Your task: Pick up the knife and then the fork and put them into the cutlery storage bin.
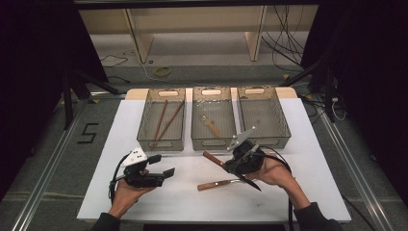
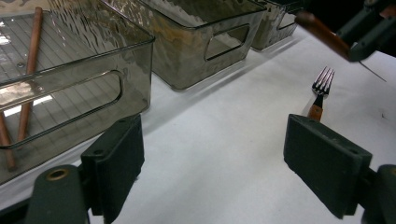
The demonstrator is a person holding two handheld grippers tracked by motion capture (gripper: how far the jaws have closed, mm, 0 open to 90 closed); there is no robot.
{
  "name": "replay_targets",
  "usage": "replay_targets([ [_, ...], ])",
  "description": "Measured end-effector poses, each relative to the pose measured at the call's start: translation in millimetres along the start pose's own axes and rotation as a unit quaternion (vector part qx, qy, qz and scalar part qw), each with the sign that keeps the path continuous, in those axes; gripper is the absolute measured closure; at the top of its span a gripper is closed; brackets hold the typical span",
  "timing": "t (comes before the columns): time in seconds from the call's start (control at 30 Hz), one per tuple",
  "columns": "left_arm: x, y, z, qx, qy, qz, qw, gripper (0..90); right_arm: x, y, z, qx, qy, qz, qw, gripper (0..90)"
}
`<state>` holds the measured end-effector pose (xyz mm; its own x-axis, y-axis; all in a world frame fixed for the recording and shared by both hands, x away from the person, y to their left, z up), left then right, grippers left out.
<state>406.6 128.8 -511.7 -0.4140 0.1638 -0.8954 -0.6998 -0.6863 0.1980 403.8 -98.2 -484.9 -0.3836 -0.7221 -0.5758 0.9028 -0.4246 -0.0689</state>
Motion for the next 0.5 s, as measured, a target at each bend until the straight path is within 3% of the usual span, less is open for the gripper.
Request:
replay_targets([
  [0.2, -0.2, -0.4, 0.1, 0.0, 0.001, 0.001, 1.0, 19.5, -11.7, 20.5, 14.2, 0.012, 0.035, -0.031, 0.9988, 77.8],
  [0.5, -0.9, -1.4, 0.6, -0.001, 0.003, 0.001, 1.0, 19.5, -27.8, 51.0, 31.7, 0.038, 0.067, -0.063, 0.9951, 77.8],
])
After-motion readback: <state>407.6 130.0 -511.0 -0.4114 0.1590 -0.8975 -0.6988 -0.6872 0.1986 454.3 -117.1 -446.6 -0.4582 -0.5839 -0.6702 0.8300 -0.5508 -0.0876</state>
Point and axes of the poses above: each handheld gripper's, and its own axes: z roughly backward along the jaws, x roughly out of its underside, y roughly to its right, the point moved 10 cm from there along -z, roughly forward along the jaws, and after that the axes turned 2 degrees about y, right-handed, at the moved point
